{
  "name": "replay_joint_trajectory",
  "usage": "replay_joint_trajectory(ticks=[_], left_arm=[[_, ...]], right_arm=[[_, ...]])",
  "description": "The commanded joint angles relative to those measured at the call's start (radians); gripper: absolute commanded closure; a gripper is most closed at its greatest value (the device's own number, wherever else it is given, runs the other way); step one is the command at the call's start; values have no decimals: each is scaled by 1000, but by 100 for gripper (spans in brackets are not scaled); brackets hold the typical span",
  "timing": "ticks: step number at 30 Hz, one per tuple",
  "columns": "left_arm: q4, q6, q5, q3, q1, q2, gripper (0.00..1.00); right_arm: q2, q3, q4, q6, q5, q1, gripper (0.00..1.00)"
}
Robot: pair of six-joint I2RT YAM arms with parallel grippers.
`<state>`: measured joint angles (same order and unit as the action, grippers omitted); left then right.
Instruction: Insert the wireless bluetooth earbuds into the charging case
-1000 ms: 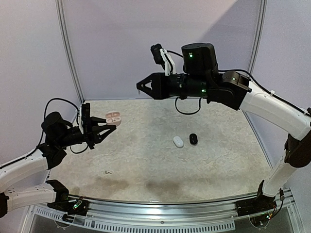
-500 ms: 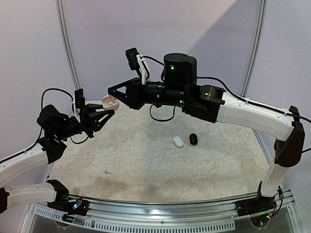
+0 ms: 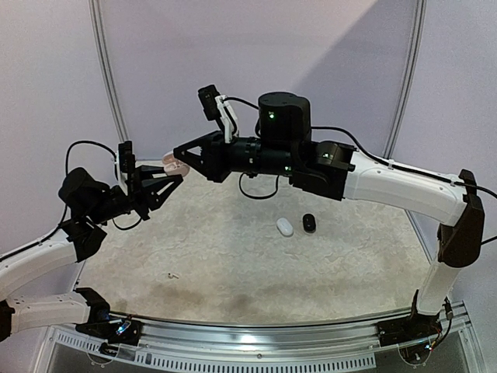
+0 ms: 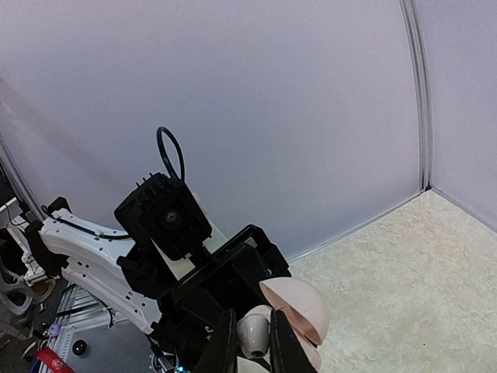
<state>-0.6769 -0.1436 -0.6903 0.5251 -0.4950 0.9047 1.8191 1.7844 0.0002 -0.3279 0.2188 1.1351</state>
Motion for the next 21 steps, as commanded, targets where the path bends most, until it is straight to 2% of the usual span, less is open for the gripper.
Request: replay_joint_trajectory(ticks=[1, 14, 16, 18, 21], left_arm=[[-20, -5, 2, 23, -16, 0, 100], [-21, 4, 0, 23, -17, -3, 100], [-21, 4, 0, 22, -17, -2, 100], [-21, 4, 0, 23, -17, -3, 100], [-21, 8, -3, 23, -17, -2, 100]], right_arm=[[14, -14, -38, 27, -23, 0, 98], [28, -34, -74, 47, -36, 1, 97], [29, -34, -81, 48, -32, 0, 91], [31, -34, -90, 48, -35, 1, 81], [30, -33, -91, 46, -42, 1, 73]])
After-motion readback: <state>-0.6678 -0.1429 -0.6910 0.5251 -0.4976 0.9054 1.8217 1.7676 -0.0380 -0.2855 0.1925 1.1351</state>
